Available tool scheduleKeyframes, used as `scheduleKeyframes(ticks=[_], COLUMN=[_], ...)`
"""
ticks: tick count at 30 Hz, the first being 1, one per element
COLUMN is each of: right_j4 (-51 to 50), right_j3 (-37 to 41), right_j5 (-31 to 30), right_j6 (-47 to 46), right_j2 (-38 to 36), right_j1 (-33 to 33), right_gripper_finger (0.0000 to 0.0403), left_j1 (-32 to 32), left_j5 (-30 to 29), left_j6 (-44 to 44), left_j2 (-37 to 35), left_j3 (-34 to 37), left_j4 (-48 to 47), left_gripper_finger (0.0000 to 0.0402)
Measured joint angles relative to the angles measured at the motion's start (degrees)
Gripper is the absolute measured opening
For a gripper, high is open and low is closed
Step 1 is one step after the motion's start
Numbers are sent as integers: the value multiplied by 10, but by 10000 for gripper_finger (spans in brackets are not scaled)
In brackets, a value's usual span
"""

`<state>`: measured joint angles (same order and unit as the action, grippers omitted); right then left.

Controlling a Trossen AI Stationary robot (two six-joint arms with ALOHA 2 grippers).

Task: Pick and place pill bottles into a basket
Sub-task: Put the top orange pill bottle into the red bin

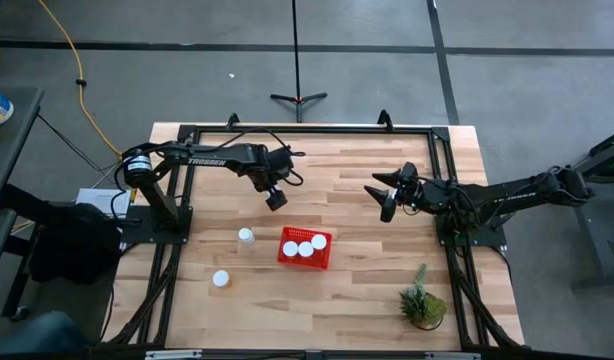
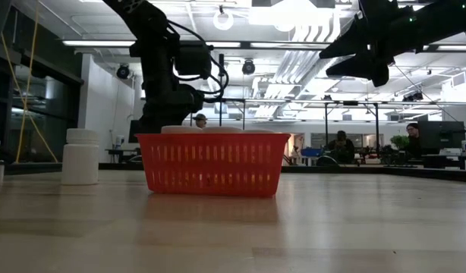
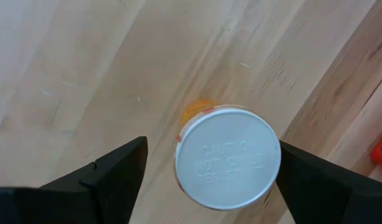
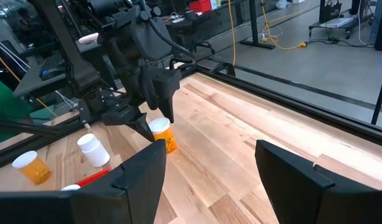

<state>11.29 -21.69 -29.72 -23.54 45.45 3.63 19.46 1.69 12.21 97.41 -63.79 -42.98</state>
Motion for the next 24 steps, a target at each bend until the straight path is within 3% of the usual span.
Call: scheduleKeyframes(ticks=[11, 24], right_j4=[-12, -12], right_j3=[0, 0], right_j5=[0, -3], right_j6=[0, 4], right_j2=[0, 0], right_j1=[0, 0], right_gripper_finger=[239, 239], left_j1=[0, 0], left_j5=[1, 13], left_j6=[-3, -4], left_j2=[0, 0], left_j3=[0, -2], left_j4=[0, -12], left_gripper_finger=[248, 272])
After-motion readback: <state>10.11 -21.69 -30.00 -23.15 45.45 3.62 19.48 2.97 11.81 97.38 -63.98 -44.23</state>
